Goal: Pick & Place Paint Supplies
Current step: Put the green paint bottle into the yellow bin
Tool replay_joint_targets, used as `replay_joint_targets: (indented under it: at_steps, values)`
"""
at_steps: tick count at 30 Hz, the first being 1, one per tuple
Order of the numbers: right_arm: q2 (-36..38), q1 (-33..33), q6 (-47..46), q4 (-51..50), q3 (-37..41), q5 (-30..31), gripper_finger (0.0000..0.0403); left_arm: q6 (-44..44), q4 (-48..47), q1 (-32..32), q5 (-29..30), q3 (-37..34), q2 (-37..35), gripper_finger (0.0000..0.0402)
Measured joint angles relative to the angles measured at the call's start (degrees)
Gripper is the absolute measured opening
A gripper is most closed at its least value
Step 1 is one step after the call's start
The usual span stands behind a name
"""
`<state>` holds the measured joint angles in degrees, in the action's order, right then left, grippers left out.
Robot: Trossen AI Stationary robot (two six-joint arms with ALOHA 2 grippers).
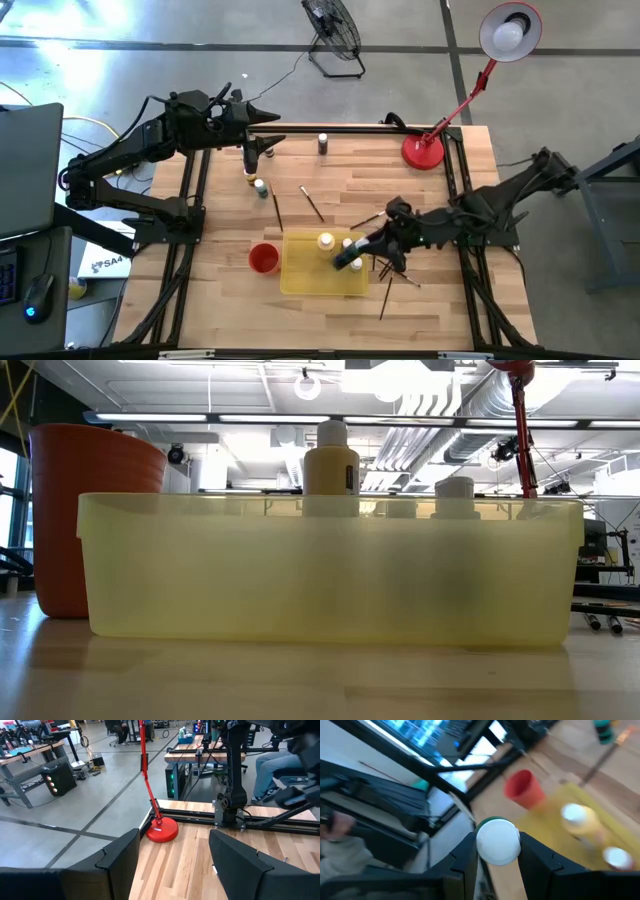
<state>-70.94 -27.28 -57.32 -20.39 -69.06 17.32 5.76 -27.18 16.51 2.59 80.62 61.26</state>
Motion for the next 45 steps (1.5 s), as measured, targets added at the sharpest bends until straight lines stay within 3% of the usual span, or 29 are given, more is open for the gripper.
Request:
replay_joint_targets:
  at_steps: [17, 25, 32, 36, 45]
  values:
    - [-5.89, -5.02, -1.13, 13.33, 0.00, 1.91, 0.0107, -0.02, -3.58, 0.00, 0.00, -0.01, 0.00, 0.0232]
    - [-7.18, -5.36, -2.62, 13.73, 0.00, 2.04, 0.0107, -0.02, -2.93, -0.01, 0.00, -0.01, 0.00, 0.0232]
    - [-10.68, -5.36, -4.28, 13.59, 0.00, -2.87, 0.0107, -0.04, -2.92, 0.00, 0.00, 0.00, 0.00, 0.0232]
    - [-12.00, -5.26, -5.07, 10.32, 0.00, -4.08, 0.0107, -0.05, -2.92, -0.01, 0.00, 0.00, 0.00, 0.0232]
    - [-12.68, -1.52, -8.92, -5.85, -0.01, -0.79, 0.0107, -0.07, -2.95, -0.01, 0.00, -0.01, 0.00, 0.0232]
